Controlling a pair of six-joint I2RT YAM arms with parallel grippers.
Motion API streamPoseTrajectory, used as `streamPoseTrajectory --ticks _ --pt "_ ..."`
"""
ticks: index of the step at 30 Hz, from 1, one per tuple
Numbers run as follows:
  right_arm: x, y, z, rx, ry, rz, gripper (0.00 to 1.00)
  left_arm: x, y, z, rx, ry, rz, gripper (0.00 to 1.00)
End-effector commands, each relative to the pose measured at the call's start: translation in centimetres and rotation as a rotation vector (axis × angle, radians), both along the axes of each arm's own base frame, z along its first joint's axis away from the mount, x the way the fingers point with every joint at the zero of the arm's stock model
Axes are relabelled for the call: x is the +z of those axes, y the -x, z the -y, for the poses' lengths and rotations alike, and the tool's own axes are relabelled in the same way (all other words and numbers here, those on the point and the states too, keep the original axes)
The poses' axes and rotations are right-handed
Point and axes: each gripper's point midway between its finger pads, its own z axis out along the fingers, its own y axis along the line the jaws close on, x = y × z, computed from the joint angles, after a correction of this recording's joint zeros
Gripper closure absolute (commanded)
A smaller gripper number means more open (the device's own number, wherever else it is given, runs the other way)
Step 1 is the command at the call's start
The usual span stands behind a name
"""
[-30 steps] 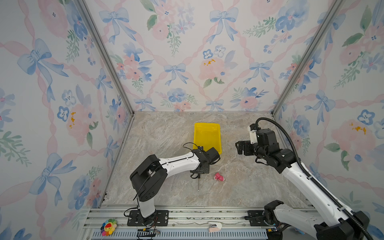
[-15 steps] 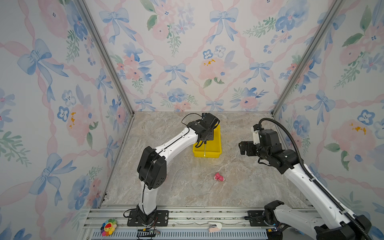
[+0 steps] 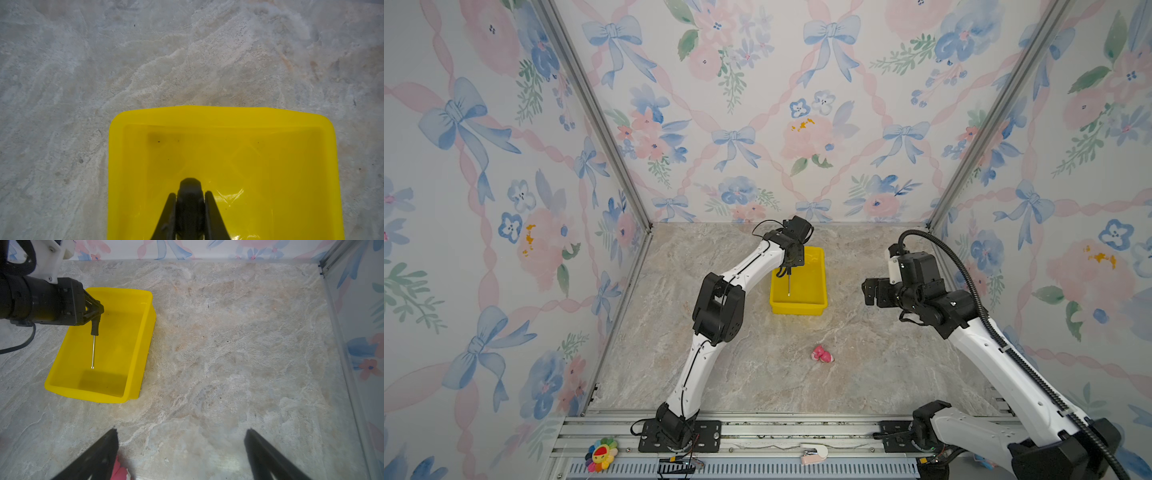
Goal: Put the screwdriver in the bin
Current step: 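Lower the screwdriver into the yellow bin and open the left gripper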
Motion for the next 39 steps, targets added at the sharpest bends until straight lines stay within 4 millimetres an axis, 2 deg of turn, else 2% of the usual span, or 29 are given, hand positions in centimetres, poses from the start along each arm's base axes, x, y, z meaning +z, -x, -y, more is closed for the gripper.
streamPoseTrajectory --ticks 1,6,14,39 --pt "0.4 -0.5 0.2 0.005 0.022 0.001 0.03 -0.6 0.0 0.2 -0.015 -0.009 -0.015 0.96" --pt "-0.1 -0.5 0.1 0.009 0.019 -0.004 0.03 -2.6 0.6 -0.1 0.012 -0.03 -0.047 0.95" --pt "-0.3 -0.6 -0.1 0.018 0.015 -0.006 0.03 -4.5 0.9 0.2 0.038 -0.05 -0.067 0.93" --pt "-0.1 0.1 0.4 0.003 0.011 0.014 0.03 -6.7 1.4 0.4 0.037 -0.074 -0.096 0.94"
